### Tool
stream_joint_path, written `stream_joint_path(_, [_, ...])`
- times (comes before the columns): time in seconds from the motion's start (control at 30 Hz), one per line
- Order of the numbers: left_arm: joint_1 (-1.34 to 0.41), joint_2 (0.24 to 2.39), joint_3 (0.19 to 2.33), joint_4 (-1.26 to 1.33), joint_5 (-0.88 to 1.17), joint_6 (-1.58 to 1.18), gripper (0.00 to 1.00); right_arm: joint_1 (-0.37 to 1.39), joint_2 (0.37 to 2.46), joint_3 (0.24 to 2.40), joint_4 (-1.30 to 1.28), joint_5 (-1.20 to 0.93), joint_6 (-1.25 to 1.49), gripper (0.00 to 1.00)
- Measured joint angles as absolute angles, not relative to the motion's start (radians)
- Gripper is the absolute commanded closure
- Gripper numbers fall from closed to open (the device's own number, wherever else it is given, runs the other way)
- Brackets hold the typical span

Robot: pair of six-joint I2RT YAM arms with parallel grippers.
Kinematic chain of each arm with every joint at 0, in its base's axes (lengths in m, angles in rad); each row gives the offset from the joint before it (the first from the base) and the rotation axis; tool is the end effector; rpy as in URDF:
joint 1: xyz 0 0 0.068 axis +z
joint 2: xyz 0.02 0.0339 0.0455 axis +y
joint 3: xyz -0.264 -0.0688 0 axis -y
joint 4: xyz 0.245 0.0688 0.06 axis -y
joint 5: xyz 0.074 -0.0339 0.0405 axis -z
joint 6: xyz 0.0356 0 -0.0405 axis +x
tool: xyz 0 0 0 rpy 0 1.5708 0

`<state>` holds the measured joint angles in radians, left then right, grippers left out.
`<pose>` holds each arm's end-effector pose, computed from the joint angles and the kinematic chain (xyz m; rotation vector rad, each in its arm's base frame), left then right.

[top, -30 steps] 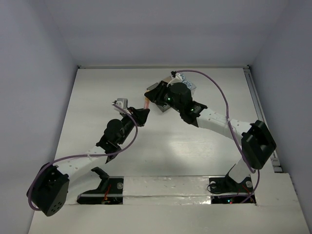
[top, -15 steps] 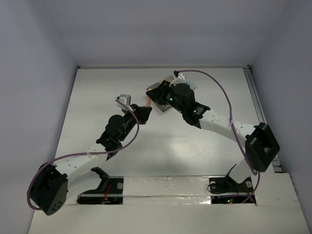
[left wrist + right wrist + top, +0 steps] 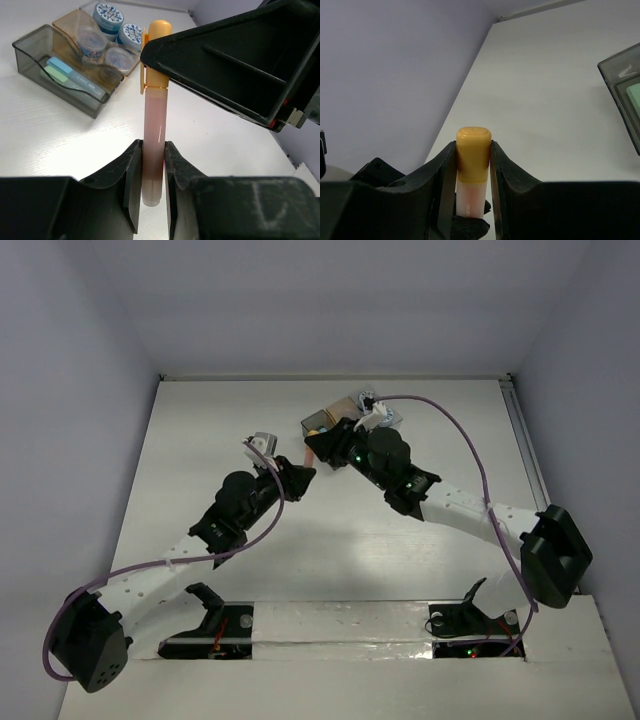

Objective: Sort the stationery into containers
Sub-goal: Close the pen cap on the pen.

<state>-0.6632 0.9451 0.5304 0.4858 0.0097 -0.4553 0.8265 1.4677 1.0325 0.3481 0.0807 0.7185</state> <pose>0.1756 -0.1376 0.2915 0.1708 1.5587 -0.8997 0.2388 0.2550 0.3177 -0.0303 1.7791 1.0860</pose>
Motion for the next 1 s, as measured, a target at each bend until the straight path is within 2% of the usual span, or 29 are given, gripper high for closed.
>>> stream_joint_path(0.93, [-0.624,1.039,0.698,0.308,0.17,-0.389,1.0,0.84,1.39,0.928,0.407,0.203,0.727,1.0])
stream_joint_path(0.97, [-0.623,1.04,0.698,0.309,0.177,-0.398,1.0,0.839,1.388,0.929,0.4,0.207,0.73,0.88])
stream_joint_path(1.0, [-0.621,1.042,0.696,0.313,0.185,-0.408,1.0,0.839,1.385,0.932,0.393,0.21,0.731,0.82])
